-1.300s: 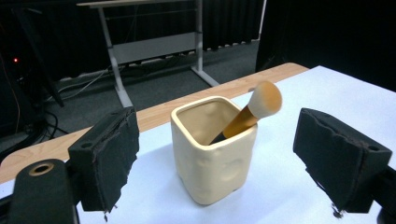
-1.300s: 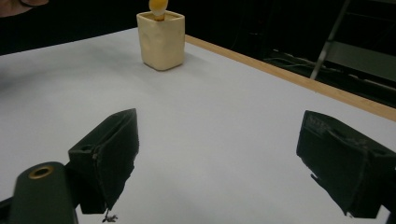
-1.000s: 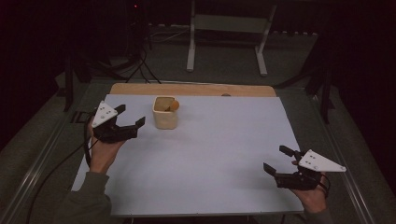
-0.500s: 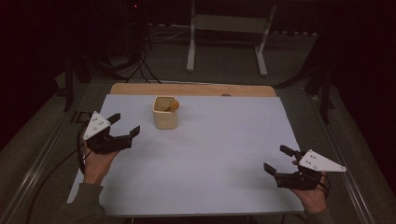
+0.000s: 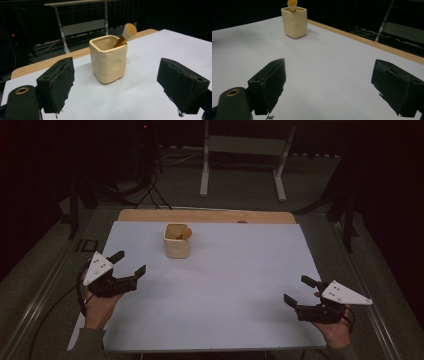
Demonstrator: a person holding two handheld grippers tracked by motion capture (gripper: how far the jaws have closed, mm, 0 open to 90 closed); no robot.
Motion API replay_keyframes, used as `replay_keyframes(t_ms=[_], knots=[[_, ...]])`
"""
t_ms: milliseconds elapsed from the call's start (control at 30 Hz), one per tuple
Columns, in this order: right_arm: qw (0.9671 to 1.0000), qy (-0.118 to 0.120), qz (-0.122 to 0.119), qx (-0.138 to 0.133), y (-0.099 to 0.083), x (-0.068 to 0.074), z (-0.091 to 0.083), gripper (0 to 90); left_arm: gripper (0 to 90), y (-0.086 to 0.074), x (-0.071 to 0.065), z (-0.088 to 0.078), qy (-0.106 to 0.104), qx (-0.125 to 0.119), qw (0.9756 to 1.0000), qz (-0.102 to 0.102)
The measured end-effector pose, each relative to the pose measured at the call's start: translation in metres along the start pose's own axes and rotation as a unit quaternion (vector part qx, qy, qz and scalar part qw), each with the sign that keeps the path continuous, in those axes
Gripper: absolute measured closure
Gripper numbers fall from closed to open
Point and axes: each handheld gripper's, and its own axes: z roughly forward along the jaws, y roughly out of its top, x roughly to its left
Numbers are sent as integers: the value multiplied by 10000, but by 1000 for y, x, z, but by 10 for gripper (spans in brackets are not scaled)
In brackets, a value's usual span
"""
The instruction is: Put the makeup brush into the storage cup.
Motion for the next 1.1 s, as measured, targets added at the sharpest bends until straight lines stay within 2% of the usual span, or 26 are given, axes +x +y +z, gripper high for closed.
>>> replay_keyframes(t_ms=[300, 600, 933, 1100], knots=[[10000, -42, 21, -2, -4, -1, -3, 122, 156, -9, 0, -17, 113, -171, 9998, -74], [10000, -48, 41, -57, -6, -2, -5, 119, 155, -19, -1, -31, 180, -237, 9994, -182], [9999, -71, 32, -84, -8, -2, -5, 120, 155, -28, -3, -39, 214, -197, 9994, -169], [9999, -90, 41, -104, -11, -2, -6, 119, 156, -32, -2, -43, 316, -233, 9990, -191]])
